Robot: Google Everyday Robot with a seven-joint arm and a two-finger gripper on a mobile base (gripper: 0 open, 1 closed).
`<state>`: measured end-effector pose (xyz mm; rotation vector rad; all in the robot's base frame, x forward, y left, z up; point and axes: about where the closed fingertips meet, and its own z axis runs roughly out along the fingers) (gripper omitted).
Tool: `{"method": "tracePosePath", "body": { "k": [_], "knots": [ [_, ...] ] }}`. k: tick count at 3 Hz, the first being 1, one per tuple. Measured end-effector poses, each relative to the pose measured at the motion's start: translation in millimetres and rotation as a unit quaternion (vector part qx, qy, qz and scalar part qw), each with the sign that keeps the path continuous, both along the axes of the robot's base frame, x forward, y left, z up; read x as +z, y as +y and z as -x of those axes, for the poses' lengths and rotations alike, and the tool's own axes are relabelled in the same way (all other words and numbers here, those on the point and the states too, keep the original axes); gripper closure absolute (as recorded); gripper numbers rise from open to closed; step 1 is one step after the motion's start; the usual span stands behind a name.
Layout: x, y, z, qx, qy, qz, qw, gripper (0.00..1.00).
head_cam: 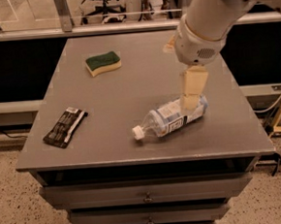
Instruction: Place blue plastic bottle upright
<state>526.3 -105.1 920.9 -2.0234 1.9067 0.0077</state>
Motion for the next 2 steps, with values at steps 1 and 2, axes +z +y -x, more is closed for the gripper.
{"method": "tracePosePath", "body": {
  "k": [1,2],
  "knots": [
    [-1.3,5.1,-1.2,0.005,0.001,0.0,1.0,0.0],
    [-8.7,14.6,6.9,0.038,0.001,-0.002,0.9993,0.0]
  ]
}}
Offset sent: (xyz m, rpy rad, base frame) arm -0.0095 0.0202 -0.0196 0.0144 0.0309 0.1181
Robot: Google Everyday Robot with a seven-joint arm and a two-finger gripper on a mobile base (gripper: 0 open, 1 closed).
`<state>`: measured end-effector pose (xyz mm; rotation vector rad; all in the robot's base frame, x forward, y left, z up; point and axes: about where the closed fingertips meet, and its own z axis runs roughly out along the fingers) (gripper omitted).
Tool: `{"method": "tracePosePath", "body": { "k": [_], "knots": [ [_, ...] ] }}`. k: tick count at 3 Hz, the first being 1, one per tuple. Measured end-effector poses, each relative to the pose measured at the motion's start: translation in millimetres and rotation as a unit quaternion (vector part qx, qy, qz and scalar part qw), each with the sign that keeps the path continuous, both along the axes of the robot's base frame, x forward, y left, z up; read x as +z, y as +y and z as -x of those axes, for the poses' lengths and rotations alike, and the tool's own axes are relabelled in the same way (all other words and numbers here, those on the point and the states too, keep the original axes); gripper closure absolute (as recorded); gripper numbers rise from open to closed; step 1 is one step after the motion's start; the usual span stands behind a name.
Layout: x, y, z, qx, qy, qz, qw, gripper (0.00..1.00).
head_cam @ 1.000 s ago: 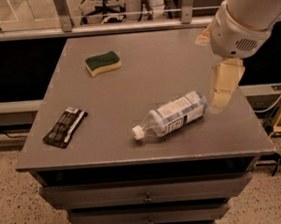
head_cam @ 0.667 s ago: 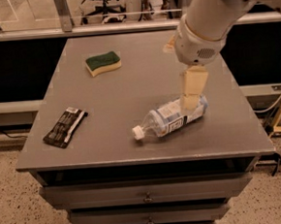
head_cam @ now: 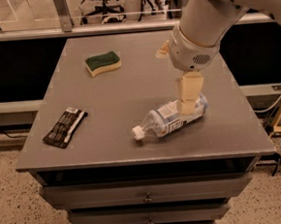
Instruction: Place blue plastic bottle upright
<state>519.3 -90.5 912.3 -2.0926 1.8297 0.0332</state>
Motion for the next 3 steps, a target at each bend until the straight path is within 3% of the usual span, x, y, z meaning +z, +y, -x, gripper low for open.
{"method": "tracePosePath", "body": {
  "k": [1,2,3],
  "knots": [
    [-25.9,19.6,23.7,0.055,0.005,0.016,0.9984,0.0],
    [-55.5,39.3,45.9,0.104,0.025,0.05,0.993,0.0],
    [-79.1,52.8,58.3,0.126,0.051,0.089,0.9867,0.0]
  ]
}}
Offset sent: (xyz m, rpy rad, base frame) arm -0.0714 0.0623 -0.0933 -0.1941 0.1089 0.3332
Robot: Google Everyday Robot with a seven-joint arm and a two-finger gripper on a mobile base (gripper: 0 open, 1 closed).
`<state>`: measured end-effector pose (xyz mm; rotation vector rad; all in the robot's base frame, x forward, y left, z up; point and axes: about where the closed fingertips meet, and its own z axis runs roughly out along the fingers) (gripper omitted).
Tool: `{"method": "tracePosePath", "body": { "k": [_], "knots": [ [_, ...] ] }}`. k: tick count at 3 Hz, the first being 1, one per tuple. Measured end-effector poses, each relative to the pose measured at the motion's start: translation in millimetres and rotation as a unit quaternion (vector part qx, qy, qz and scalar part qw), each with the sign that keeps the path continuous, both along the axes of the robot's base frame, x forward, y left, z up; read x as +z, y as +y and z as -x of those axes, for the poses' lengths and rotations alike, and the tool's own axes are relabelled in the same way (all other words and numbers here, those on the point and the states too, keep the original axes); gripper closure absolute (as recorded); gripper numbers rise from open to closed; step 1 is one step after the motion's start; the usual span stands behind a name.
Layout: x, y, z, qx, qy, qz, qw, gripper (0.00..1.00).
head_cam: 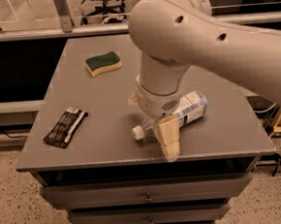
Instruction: Place blue plastic bottle upright
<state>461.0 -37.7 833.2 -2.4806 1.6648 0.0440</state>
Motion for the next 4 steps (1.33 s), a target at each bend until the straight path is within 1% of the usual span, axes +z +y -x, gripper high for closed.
{"method": "tracePosePath", "body": {
  "k": [1,3,4],
  "knots": [
    [1.2,-0.5,-0.1,-0.001,-0.002,-0.001,1.0,0.18],
    [1.6,-0.1,0.9,0.0,-0.004,0.0,1.0,0.65],
    [2.7,0.6,1.8,0.005,-0.005,0.001,1.0,0.88]
  ]
}}
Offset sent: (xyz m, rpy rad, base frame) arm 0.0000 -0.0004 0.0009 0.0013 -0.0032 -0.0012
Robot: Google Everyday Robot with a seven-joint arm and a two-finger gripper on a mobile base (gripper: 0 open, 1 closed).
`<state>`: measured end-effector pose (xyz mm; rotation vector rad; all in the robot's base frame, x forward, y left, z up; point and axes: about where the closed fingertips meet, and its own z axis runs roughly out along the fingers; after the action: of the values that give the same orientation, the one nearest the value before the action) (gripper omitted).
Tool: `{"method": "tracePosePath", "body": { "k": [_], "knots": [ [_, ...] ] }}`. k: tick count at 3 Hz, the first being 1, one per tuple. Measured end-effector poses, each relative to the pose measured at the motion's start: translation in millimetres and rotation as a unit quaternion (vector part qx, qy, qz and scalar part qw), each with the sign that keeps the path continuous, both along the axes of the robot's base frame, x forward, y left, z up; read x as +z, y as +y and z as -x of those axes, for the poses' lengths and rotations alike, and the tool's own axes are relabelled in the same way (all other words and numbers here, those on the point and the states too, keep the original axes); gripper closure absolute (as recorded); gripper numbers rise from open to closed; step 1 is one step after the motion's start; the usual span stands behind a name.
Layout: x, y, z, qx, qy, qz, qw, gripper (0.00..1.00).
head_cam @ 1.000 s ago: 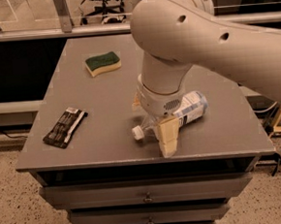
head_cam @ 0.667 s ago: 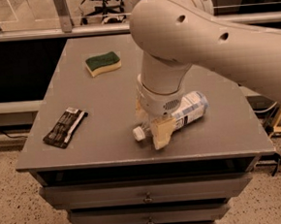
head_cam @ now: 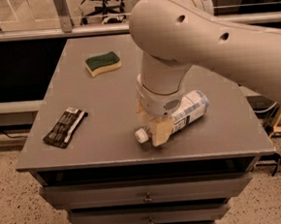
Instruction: Place blue plastic bottle upright
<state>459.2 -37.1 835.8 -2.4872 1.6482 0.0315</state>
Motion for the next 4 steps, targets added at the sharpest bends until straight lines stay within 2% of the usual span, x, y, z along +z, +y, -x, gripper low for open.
{"method": "tracePosePath", "body": {
  "k": [1,2,3,4],
  "knots": [
    [30.1,-8.3,-4.0,0.011,-0.019,-0.036,0.9991,1.0],
    [82.6,-15.4,-9.8,0.026,-0.044,-0.092,0.9944,1.0],
    [128.7,-20.0,-17.0,0.041,-0.059,-0.163,0.9841,1.0],
    [155.4,-25.4,-31.5,0.048,-0.061,-0.263,0.9617,1.0]
  ]
}}
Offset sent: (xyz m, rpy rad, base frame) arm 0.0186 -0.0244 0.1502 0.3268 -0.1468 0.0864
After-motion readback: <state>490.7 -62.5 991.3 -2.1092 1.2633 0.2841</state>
